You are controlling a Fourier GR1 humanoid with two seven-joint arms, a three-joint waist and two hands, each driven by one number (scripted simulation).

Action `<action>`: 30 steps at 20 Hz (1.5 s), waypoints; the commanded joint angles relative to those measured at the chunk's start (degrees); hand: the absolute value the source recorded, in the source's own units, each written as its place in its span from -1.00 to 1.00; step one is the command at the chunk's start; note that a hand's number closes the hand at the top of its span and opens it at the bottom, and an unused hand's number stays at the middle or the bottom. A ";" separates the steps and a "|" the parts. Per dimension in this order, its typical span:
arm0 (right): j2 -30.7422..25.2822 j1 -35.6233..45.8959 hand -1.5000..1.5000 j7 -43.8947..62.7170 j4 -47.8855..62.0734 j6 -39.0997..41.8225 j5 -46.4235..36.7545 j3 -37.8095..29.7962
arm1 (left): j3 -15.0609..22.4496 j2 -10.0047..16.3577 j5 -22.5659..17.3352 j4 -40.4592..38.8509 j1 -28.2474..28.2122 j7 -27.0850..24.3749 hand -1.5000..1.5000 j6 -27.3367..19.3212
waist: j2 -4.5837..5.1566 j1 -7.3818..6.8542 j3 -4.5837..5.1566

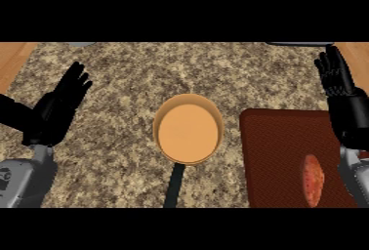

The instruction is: Pick the sweet potato from the tray and place it in the pot

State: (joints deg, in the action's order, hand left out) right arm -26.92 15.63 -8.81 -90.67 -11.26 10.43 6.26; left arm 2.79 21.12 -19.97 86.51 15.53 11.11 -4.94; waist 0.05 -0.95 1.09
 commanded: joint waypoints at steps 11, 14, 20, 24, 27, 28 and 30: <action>5.61 -21.05 -1.00 -12.12 3.59 -20.72 -10.29 -5.27 | 8.80 -1.53 5.12 -5.90 -11.36 -1.90 0.00 4.98 | -0.49 4.39 -1.27; 7.93 -28.70 -1.00 -17.10 -8.68 -20.09 -7.12 -5.50 | 11.18 -4.07 8.34 -6.42 -10.72 -1.06 0.00 1.77 | -0.67 4.39 -1.10; -2.71 -37.03 -1.00 2.94 -21.50 -13.73 -8.52 -6.36 | 11.00 -5.26 9.06 -7.07 -10.02 -3.54 0.00 4.05 | -0.15 1.70 -0.99; -8.80 -38.85 -1.00 19.33 -27.37 -10.77 -7.35 -7.25 | 9.41 -3.11 7.48 -7.52 -10.59 -3.80 0.00 6.80 | -0.06 1.13 -0.90; -10.49 -37.85 -1.00 27.10 -31.14 -7.39 -1.85 -10.33 | 9.19 -3.57 7.77 -8.11 -10.82 -4.76 0.00 7.52 | -0.09 1.19 -0.99; -9.05 -36.67 -1.00 28.14 -29.75 -7.64 -2.50 -8.14 | 11.63 -7.63 11.72 -11.81 -8.08 -5.14 0.00 3.49 | 0.05 1.37 -1.01; -9.99 -32.06 -1.00 35.67 -30.09 -7.91 -1.61 -9.06 | 9.96 -5.68 10.13 -11.57 -8.87 -6.09 0.00 6.71 | 0.03 0.81 -1.02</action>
State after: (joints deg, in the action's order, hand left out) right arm -35.25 -20.16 15.83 -118.85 -20.30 6.88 -2.14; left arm 12.89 15.88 -10.51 76.14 6.32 5.82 0.95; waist 0.02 0.38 0.10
